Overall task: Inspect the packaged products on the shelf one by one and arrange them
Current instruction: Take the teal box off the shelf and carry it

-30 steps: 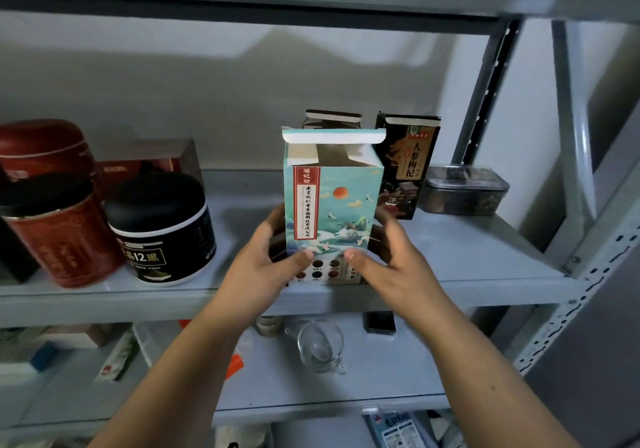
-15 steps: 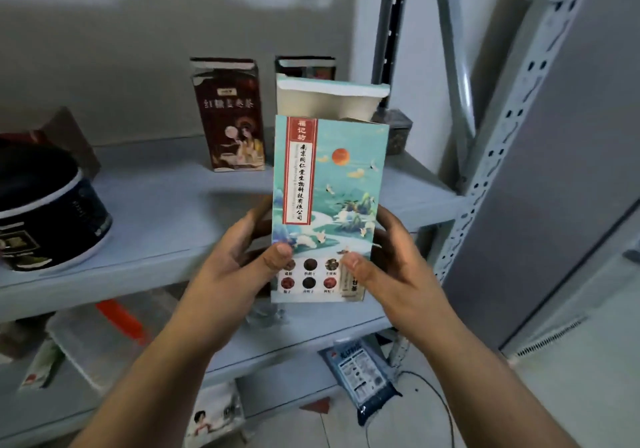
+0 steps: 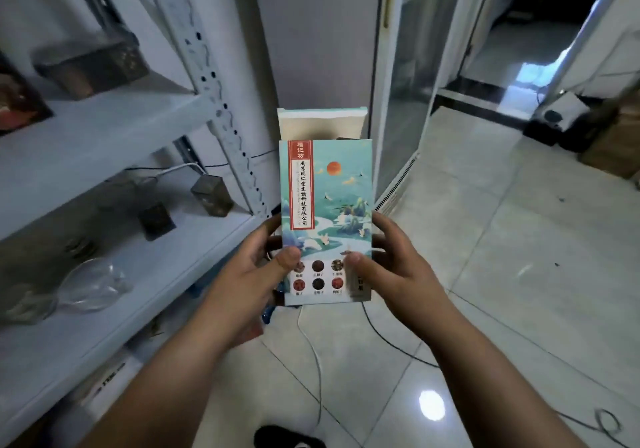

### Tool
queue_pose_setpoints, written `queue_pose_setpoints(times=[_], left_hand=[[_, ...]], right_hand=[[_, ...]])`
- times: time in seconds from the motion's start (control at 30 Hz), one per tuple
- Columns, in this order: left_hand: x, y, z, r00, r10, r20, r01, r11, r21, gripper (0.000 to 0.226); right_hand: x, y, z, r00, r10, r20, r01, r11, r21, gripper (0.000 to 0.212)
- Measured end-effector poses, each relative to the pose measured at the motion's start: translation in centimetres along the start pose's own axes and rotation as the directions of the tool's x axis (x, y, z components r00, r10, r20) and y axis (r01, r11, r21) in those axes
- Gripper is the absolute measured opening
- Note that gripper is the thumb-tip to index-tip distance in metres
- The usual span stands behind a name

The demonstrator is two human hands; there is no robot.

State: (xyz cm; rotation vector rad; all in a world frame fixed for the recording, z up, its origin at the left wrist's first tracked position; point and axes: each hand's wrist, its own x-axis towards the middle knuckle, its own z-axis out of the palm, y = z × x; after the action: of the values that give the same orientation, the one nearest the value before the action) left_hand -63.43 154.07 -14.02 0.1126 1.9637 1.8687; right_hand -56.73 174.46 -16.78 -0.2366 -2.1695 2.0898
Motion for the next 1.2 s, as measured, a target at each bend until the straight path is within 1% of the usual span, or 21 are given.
queue_pose_setpoints(times=[0.07,0.1,0.2,0.33,0.43,0.5,0.57,0.6,0.73,0.77,0.8,0.83,0.9,1.0,1.1,1.2], left_hand=[[-0.3,-0.9,3.8,0.997,-0.03,0.069,0.029,0.999,0.023,0.039],[-0.5,-1.4,5.5,0.994,-0.043,0.104,0.038,0.998,0.048,0.04],[-1.1,-2.5,10.2,0.974,-0.088,0.209,0.061,0.989,0.131,0.065],[-2.0,-3.8,15.5,0.924,-0.125,0.361,0.048,0.976,0.213,0.065],[-2.7,-4.7,18.8,0.873,-0.147,0.466,0.026,0.967,0.255,0.072],[-3.1,-5.4,20.8,0.821,-0.179,0.542,0.03,0.962,0.273,0.065],[-3.6,-6.1,22.8,0.761,-0.211,0.614,0.038,0.958,0.283,0.046],[-3.8,-6.5,23.8,0.727,-0.231,0.646,0.037,0.953,0.3,0.042],[-4.6,-7.9,27.8,0.563,-0.313,0.765,-0.007,0.924,0.383,0.047],[-5.0,-8.2,28.8,0.512,-0.331,0.793,-0.023,0.917,0.397,0.047],[-5.6,-8.5,29.9,0.446,-0.35,0.824,-0.046,0.91,0.412,0.047],[-6.0,-8.6,30.5,0.419,-0.358,0.834,-0.052,0.908,0.416,0.047],[-7.3,-9.1,31.9,0.32,-0.386,0.865,-0.078,0.899,0.43,0.046],[-9.7,-10.1,33.0,0.182,-0.444,0.877,-0.127,0.874,0.469,0.045],[-12.5,-11.4,33.6,0.05,-0.496,0.867,-0.184,0.848,0.496,0.046],[-16.0,-12.6,33.8,-0.098,-0.524,0.846,-0.281,0.83,0.481,0.043]], right_hand=[[-2.9,1.1,-3.4,0.997,0.024,-0.078,-0.026,1.0,-0.015,0.053],[-4.4,1.6,-4.9,0.992,0.04,-0.119,-0.042,0.999,-0.017,0.052],[-8.6,2.7,-8.6,0.964,0.098,-0.246,-0.102,0.995,-0.002,0.05],[-13.8,3.8,-12.1,0.908,0.142,-0.394,-0.141,0.99,0.032,0.05],[-17.5,4.4,-13.8,0.85,0.173,-0.497,-0.166,0.984,0.058,0.05],[-19.8,4.8,-14.4,0.805,0.2,-0.558,-0.186,0.979,0.082,0.05],[-22.1,5.3,-14.7,0.749,0.221,-0.625,-0.201,0.974,0.104,0.05],[-23.3,5.5,-14.7,0.714,0.231,-0.661,-0.207,0.971,0.117,0.051],[-28.0,5.7,-14.2,0.541,0.277,-0.794,-0.234,0.956,0.174,0.05],[-29.0,5.6,-14.0,0.488,0.286,-0.825,-0.243,0.952,0.186,0.049],[-30.5,5.5,-13.4,0.42,0.295,-0.858,-0.246,0.947,0.205,0.048],[-31.2,5.4,-13.1,0.388,0.303,-0.87,-0.249,0.944,0.217,0.048],[-33.3,5.0,-11.8,0.275,0.315,-0.908,-0.257,0.935,0.246,0.047],[-36.4,4.5,-8.9,0.121,0.339,-0.933,-0.261,0.918,0.299,0.048],[-39.4,4.1,-5.2,-0.022,0.369,-0.929,-0.221,0.905,0.365,0.051],[-42.4,4.3,-1.4,-0.167,0.398,-0.902,-0.176,0.888,0.424,0.055]])
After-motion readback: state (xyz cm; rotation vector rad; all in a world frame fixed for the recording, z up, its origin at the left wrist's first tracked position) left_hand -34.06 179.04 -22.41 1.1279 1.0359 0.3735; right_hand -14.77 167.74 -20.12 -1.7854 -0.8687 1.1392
